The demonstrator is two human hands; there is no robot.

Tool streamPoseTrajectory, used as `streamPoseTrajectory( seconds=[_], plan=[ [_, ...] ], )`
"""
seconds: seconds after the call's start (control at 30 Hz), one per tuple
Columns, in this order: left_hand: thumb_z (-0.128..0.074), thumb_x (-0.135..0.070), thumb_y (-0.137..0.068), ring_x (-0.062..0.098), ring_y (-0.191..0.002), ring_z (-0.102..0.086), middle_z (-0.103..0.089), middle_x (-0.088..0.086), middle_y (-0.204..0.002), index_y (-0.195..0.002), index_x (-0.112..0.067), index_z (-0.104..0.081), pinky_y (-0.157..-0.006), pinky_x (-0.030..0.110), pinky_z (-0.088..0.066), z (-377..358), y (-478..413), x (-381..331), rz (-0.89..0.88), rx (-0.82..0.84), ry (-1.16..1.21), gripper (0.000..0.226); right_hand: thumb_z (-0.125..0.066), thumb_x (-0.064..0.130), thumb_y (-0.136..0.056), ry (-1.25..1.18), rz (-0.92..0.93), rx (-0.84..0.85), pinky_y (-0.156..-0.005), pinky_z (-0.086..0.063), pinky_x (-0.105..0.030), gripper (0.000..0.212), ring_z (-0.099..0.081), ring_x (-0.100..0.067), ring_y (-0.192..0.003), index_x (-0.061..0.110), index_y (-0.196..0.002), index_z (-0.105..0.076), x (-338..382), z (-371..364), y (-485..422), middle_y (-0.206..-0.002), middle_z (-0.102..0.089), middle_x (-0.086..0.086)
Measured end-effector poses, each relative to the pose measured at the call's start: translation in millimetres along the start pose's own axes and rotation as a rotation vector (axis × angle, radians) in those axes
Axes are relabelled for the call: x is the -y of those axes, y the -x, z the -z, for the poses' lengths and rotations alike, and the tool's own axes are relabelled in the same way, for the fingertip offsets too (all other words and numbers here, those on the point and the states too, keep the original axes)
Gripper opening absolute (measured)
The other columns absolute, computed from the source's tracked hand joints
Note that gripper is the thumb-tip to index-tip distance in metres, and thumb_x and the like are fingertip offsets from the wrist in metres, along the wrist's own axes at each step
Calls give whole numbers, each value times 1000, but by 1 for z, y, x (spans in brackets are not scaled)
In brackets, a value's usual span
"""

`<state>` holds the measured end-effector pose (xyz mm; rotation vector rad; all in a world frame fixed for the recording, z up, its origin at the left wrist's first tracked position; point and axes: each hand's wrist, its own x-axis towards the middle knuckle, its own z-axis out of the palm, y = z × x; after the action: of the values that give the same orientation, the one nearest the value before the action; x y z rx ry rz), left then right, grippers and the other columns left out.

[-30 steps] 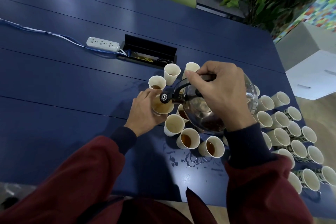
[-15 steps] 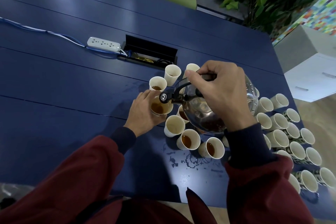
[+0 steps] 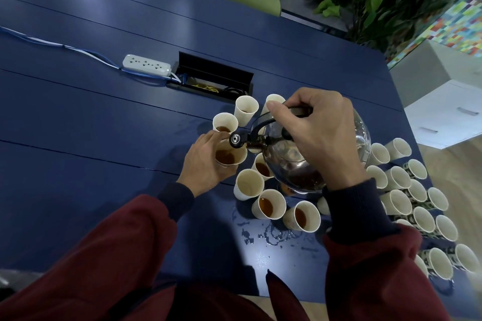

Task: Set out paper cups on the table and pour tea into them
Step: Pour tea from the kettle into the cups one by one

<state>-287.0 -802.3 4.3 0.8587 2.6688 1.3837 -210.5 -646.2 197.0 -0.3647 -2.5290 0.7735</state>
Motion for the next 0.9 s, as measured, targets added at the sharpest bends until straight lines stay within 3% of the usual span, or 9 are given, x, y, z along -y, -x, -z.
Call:
streamPoseTrajectory(
  seconds=[0.5,0.67,0.83,0.9],
  plan=[
    [-87,-35,-67,16,-106,-54,-60,-8,-116,-121,-23,-58,-81,38,-50,-5,-7,4,80,-7,0,63,-73,41,-87,-1,-20,14,-57,-47,-29,30,-60,-13,-59,19,-67,-70,-6,-3,-10,-57,-63,6],
    [-85,-40,-67,14,-107,-54,-59,-9,-114,-121,-25,-57,-83,37,-49,-11,-7,13,170,11,-31,63,-75,39,-87,-168,-149,-11,-58,-41,-22,36,-53,-10,-55,14,-63,-66,-18,-3,-9,-55,-60,6],
    [-84,-36,-69,17,-108,-53,-58,-7,-117,-120,-24,-57,-80,33,-44,-21,-4,24,228,34,-82,58,-74,40,-88,-366,-332,-79,-62,-38,-33,47,-43,-15,-60,2,-65,-60,-39,-2,0,-59,-48,-6],
    [-83,-34,-70,18,-108,-52,-58,-7,-117,-120,-23,-57,-79,31,-41,-25,-4,27,249,56,-94,57,-75,39,-88,-380,-354,-91,-61,-36,-33,46,-40,-15,-60,3,-63,-58,-43,-1,4,-58,-45,-2]
  ],
)
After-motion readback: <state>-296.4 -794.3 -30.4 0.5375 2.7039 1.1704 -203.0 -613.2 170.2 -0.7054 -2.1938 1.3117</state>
